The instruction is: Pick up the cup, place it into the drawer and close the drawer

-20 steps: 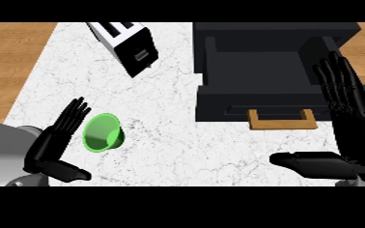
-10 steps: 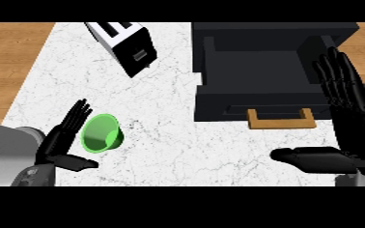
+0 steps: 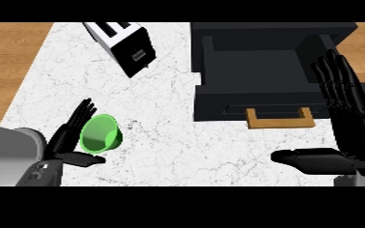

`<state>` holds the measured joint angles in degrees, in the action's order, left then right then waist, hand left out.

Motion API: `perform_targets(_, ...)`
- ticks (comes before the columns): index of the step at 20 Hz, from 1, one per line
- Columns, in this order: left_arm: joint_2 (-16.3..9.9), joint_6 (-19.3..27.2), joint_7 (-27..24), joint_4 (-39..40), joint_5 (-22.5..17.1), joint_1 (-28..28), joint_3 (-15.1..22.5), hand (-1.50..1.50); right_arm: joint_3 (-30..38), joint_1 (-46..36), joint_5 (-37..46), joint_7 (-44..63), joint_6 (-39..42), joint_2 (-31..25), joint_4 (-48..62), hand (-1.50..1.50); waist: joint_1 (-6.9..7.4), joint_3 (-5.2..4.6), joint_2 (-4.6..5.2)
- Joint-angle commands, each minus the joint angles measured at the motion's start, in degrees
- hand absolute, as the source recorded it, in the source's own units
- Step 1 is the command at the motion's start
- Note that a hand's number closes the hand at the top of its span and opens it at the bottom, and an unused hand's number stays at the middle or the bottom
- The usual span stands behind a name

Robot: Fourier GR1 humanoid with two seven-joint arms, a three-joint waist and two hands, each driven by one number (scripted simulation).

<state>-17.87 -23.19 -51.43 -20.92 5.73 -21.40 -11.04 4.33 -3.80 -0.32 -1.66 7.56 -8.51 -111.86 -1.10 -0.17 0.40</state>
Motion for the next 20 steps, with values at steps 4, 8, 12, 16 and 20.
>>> perform_targets(4, 0.4, -4.8, -11.2, 4.6, 1.5, -1.5, 1.0, -1.5, 0.3, -1.0, -0.6, 0.2, 0.9, -0.5, 0.5, -1.5, -0.27, -0.07, 0.18)
perform_targets(8, 1.0, -5.3, -9.5, 6.5, 1.7, -3.9, 1.5, -1.5, 0.2, -2.8, -0.4, 2.6, -0.4, 0.2, 0.2, -1.5, -0.33, -0.09, 0.25)
perform_targets(12, 0.5, -6.6, -12.3, 7.2, 1.3, -2.3, 1.2, -1.5, 0.8, 0.0, -1.0, 0.1, 1.6, -0.8, 0.4, -1.5, -0.34, -0.06, 0.19)
perform_targets(16, 2.2, -7.7, -11.3, 7.3, 1.3, -3.8, 1.8, -1.5, -0.6, -1.2, 0.7, 0.5, -0.1, 0.7, 1.0, -1.5, -0.32, -0.09, 0.22)
perform_targets(20, 2.7, -11.8, -9.1, 6.5, -0.3, -5.5, 1.5, -1.5, 0.9, -0.6, -0.1, -0.3, 1.4, -0.8, 2.0, -1.5, -0.16, -0.03, 0.12)
